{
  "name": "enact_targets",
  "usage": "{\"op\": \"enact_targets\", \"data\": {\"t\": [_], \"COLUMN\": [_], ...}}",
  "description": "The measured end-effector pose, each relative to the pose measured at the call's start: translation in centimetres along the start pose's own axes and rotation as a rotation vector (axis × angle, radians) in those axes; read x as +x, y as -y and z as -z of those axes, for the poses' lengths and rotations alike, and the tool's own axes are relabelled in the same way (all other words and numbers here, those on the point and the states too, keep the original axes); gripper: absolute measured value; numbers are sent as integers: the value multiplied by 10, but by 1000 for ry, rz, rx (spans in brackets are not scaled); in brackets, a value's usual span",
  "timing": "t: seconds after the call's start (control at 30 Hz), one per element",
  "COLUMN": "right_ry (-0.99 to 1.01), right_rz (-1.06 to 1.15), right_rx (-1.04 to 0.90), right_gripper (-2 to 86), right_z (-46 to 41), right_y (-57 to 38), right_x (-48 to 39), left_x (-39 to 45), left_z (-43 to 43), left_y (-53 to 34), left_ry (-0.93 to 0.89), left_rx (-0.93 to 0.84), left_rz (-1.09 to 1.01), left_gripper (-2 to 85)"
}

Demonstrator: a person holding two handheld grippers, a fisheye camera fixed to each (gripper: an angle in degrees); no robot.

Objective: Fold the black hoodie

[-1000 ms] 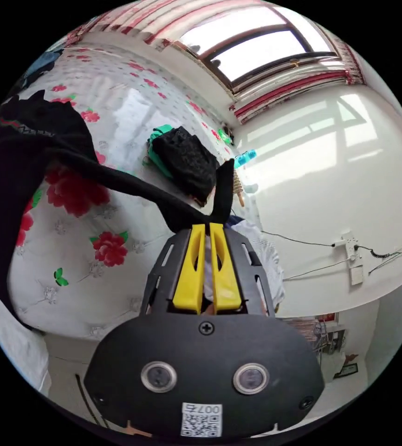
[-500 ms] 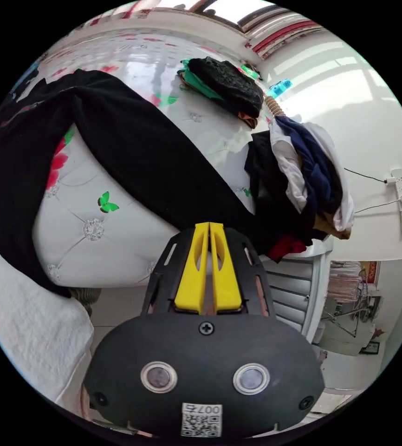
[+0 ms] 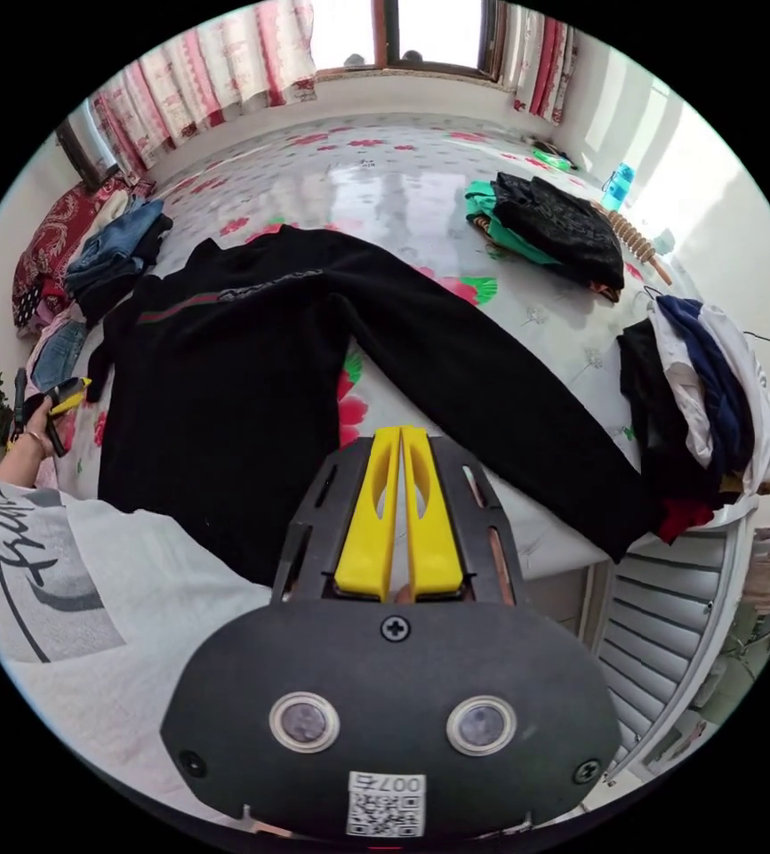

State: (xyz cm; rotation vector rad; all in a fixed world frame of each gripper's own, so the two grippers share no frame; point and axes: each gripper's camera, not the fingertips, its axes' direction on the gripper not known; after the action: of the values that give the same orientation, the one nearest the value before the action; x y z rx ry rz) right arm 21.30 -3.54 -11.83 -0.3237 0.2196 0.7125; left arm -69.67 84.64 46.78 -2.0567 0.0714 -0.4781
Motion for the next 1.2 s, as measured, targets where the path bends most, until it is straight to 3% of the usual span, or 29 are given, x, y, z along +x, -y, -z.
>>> {"op": "enact_targets", "data": {"t": [0.1, 0.23, 0.3, 0.37, 0.47, 0.63, 0.73, 0.87, 1.03, 1.1, 1.2], "right_ry": [15, 6, -2, -5, -6, 33, 75, 126, 127, 129, 134], "right_rz": [11, 24, 28, 35, 45, 11, -18, -28, 1, -1, -17], "right_rx": [-43, -70, -63, -57, -59, -68, -85, -146, -187, -176, -153], "right_gripper": [-3, -3, -3, -3, -3, -3, -3, -3, -3, -3, -3], "right_z": [-3, -4, 2, 6, 9, 6, -2, -19, -29, -31, -31], "right_y": [-5, -13, -18, -22, -31, -48, -61, -79, -89, -94, -102], "right_x": [-16, -31, -41, -48, -59, -76, -90, -114, -137, -144, -148], "left_x": [14, 16, -7, -66, -153, -260, -316, -375, -386, -368, -295], "left_z": [-4, 10, 32, 82, 153, 253, 247, 227, 253, 271, 318], "left_y": [6, 13, 22, 39, 57, 48, 27, 1, 6, 17, 34], "left_ry": [129, 108, -9, -243, -453, -422, -417, -543, -709, -765, -892], "left_rx": [-22, -60, -33, 96, 274, 564, 513, 455, 548, 577, 605], "left_rz": [-146, -303, -276, -135, 58, 181, 324, 472, 459, 385, 116], "left_gripper": [123, 33, 22, 14, 9, 4, 4, 4, 4, 4, 7]}}
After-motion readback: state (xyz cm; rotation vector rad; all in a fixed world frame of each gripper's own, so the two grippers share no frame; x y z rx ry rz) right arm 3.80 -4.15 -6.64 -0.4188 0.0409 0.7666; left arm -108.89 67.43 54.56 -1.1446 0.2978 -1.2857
